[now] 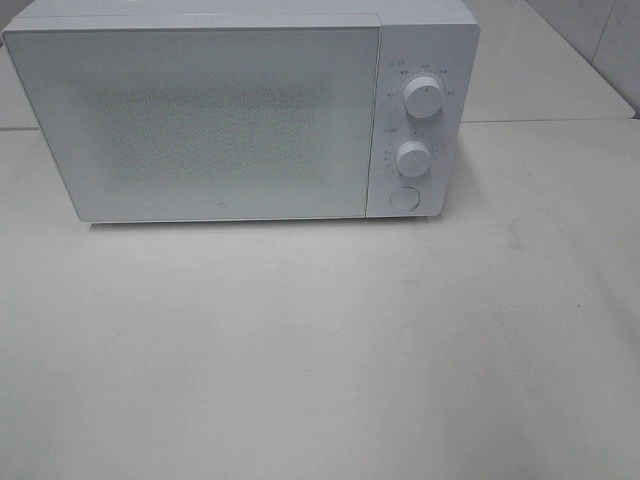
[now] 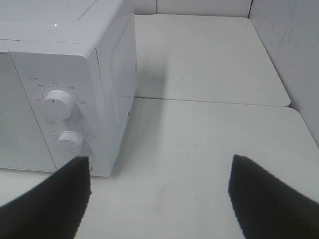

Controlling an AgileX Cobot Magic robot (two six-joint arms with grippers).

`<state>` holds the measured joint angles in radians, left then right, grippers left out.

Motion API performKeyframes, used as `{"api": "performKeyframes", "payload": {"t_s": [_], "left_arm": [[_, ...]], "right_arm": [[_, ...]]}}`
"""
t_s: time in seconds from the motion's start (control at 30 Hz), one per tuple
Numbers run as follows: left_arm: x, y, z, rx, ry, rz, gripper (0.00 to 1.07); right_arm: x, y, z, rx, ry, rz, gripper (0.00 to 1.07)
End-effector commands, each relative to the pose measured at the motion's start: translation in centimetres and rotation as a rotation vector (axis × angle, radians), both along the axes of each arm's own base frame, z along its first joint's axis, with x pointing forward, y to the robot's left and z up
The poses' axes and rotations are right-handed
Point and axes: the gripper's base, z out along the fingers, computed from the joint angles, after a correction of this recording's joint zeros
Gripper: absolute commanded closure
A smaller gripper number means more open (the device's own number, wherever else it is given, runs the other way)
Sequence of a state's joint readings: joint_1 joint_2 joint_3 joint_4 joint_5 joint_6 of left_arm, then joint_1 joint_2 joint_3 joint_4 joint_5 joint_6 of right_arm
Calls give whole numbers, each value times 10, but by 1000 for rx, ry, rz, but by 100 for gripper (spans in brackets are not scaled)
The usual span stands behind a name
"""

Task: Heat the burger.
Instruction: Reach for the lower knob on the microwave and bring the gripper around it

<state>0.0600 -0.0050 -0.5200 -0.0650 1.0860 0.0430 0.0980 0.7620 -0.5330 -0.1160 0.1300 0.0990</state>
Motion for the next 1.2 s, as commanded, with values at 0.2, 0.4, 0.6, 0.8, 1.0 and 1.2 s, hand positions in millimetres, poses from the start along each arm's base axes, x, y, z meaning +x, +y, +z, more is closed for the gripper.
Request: {"api": "performKeyframes", "payload": {"t_s": [0.2,0.4,0.6,0.8,1.0,1.2], "left_arm": [[-3,-1,0,-4,-39,-3,9],[-3,-1,0,-4,-39,-3,9],[-3,-1,0,-4,-39,-3,9],[-3,-1,0,-4,-39,-3,9],[-3,-1,0,-4,-39,-3,9],[-3,-1,0,-4,-39,-3,9]], "right_arm": [[35,5,-9,20,-52,16,32],[59,9,-20,44,-93,30,32],[78,12,-32,55,-113,44,32],[81,29,-48,67,-183,125,32],[78,42,-74,71,-239,86,32],[77,53,-89,13,-266,37,32]]}}
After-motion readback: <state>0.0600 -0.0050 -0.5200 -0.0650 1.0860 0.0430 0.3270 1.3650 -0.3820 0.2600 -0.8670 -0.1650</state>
